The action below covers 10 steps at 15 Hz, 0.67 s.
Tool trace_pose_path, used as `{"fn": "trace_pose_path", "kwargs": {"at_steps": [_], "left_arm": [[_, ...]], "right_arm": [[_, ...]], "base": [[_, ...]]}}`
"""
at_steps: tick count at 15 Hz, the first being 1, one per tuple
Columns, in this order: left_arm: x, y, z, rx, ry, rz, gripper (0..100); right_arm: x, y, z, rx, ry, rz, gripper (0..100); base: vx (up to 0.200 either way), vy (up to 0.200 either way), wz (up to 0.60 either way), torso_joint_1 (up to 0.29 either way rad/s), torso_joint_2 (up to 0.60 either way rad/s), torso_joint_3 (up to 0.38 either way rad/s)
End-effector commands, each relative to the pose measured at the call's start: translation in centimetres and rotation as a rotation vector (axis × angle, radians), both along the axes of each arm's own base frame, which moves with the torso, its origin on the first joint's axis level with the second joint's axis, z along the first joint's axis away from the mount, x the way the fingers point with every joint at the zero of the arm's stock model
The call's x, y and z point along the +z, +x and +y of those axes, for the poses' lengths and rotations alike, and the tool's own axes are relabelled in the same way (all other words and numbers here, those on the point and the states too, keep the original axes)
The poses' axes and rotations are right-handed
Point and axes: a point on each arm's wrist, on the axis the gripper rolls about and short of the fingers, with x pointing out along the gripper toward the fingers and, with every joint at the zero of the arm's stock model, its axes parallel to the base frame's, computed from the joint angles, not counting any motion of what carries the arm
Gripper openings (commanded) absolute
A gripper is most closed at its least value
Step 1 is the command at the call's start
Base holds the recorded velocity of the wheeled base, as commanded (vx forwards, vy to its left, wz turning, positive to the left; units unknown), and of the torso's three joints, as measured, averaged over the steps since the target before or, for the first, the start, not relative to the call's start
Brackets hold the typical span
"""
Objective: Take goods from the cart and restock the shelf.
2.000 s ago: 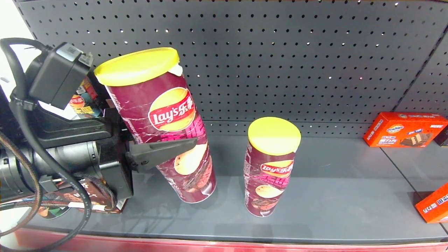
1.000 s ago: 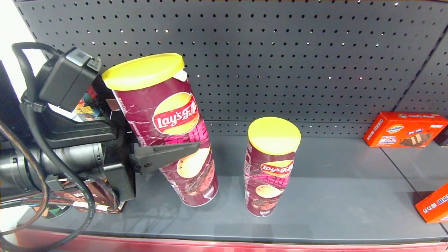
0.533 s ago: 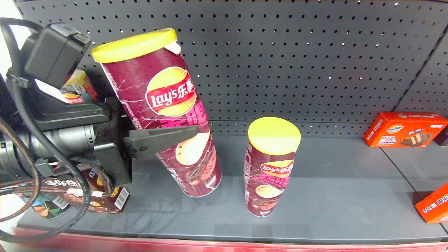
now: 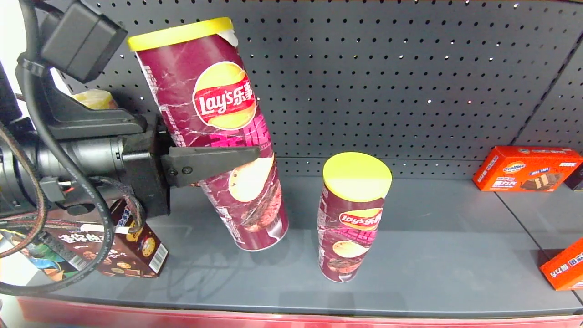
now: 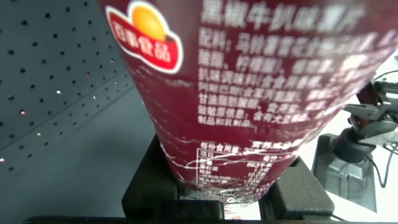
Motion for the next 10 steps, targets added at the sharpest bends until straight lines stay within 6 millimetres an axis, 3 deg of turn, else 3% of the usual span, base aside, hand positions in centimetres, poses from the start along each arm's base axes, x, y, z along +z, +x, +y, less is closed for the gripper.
{"fn": "trace_pose_path", "kwargs": {"at_steps": [1,5,10], "left_arm": [[0.2,0.5,-0.2,0.000,-0.001,-0.005,0],[-2.1,3.4,-1.0,0.039,0.104,-0.025,0],[-1.2,6.6,-3.7,-0.007,0.109,-0.068,0]], "right_arm": [[0.0,0.0,0.0,0.000,-0.001,0.001,100],[0.0,0.0,0.0,0.000,-0.001,0.001,100],[0.0,0.0,0.0,-0.001,-0.001,0.001,100]], "base": [[0.000,0.000,0.00,0.000,0.00,0.000],[0.000,0.000,0.00,0.000,0.00,0.000],[0.000,0.000,0.00,0.000,0.00,0.000]]}}
